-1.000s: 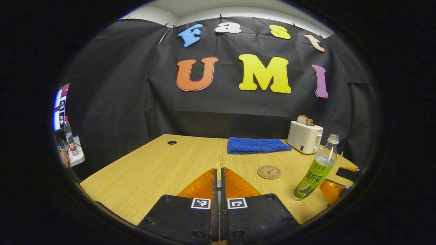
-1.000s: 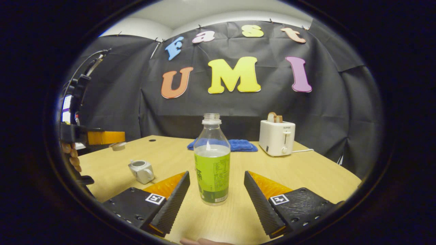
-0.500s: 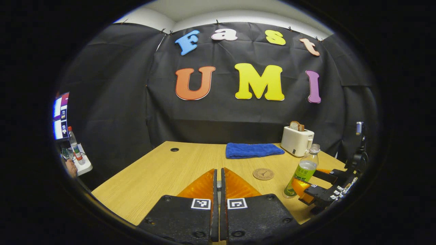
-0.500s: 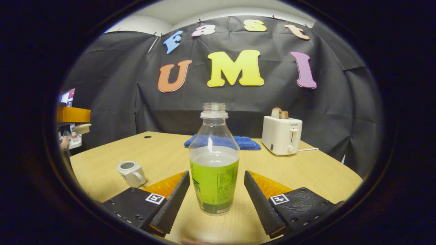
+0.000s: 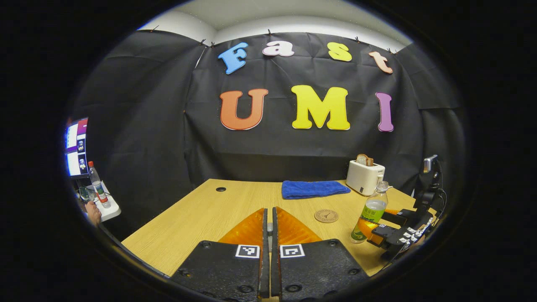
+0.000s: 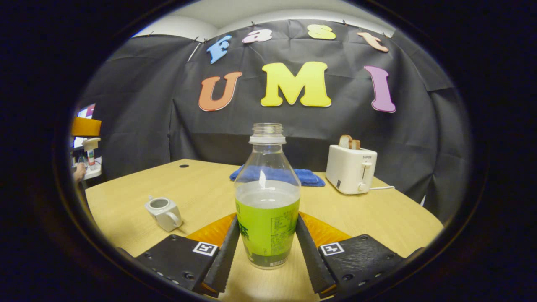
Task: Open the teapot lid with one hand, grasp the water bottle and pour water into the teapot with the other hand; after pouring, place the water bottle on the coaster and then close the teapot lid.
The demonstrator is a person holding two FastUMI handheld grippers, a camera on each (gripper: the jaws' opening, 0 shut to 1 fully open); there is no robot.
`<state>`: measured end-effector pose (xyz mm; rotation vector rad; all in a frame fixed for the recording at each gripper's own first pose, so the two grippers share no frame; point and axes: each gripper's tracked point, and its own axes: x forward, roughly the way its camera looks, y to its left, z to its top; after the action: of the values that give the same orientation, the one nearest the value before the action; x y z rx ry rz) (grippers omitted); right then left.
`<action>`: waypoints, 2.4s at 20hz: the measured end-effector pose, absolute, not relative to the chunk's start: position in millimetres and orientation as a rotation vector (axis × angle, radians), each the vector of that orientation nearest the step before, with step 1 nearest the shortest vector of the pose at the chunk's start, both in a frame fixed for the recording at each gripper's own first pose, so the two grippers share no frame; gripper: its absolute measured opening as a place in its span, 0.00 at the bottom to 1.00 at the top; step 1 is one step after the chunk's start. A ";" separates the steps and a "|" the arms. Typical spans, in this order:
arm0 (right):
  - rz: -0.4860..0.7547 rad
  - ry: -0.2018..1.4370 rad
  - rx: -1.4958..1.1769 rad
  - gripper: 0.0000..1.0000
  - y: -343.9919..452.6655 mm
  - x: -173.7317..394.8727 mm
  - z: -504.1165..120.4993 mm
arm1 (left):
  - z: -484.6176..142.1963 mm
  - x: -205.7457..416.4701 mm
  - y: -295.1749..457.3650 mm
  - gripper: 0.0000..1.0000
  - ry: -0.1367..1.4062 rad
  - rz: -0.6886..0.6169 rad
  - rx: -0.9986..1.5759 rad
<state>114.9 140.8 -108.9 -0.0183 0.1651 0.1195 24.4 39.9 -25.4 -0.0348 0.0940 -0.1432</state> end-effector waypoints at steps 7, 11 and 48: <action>0.072 0.193 -0.332 0.73 151.0 118.8 -96.7 | -26.7 17.8 40.7 0.04 0.106 -0.197 -0.047; 0.034 0.211 -0.511 0.74 159.5 125.5 -102.0 | -26.1 19.7 54.9 0.04 0.101 -0.186 -0.058; -0.175 -0.106 -1.793 0.73 231.4 139.5 -76.0 | -35.6 26.6 95.9 0.04 0.104 -0.200 -0.099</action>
<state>139.5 231.4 -76.0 -1.7925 -0.1064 -0.1746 26.6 95.9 -35.6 -0.0990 0.1038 -0.2000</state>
